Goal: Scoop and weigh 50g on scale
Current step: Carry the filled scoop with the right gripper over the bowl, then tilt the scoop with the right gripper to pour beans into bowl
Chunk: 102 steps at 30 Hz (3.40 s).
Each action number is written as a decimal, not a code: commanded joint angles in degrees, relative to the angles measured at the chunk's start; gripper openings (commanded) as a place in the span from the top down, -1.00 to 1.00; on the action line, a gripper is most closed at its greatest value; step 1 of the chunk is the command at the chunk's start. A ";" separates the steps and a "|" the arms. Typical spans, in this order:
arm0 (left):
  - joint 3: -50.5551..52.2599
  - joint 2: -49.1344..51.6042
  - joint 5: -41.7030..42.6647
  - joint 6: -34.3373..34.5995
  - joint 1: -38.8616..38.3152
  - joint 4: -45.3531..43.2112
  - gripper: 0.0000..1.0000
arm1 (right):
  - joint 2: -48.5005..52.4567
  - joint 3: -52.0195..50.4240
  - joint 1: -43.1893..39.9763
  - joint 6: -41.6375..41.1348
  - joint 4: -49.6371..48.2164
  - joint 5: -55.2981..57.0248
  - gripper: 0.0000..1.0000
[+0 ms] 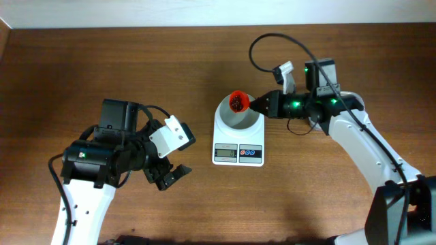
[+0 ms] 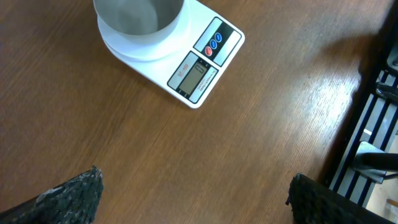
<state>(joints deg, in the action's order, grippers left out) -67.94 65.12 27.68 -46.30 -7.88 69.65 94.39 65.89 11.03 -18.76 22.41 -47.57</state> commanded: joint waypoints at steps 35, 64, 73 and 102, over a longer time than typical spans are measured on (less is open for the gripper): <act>-1.20 -0.48 1.03 -0.96 0.28 0.11 -0.98 | -5.55 0.68 7.37 26.51 5.46 22.73 0.92; -1.20 -0.48 1.01 -0.96 0.28 0.11 -0.98 | -5.60 0.68 10.34 28.39 6.08 28.70 0.92; -1.20 -0.48 1.03 -0.96 0.28 0.11 -0.98 | -5.79 0.68 12.26 28.63 7.39 32.52 0.92; -1.20 -0.48 1.03 -0.98 0.28 0.11 -0.98 | -7.02 0.83 13.38 28.09 5.88 35.12 0.92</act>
<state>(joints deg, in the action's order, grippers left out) -67.94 65.12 27.68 -46.30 -7.88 69.65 88.86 65.89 23.97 9.17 28.73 -12.03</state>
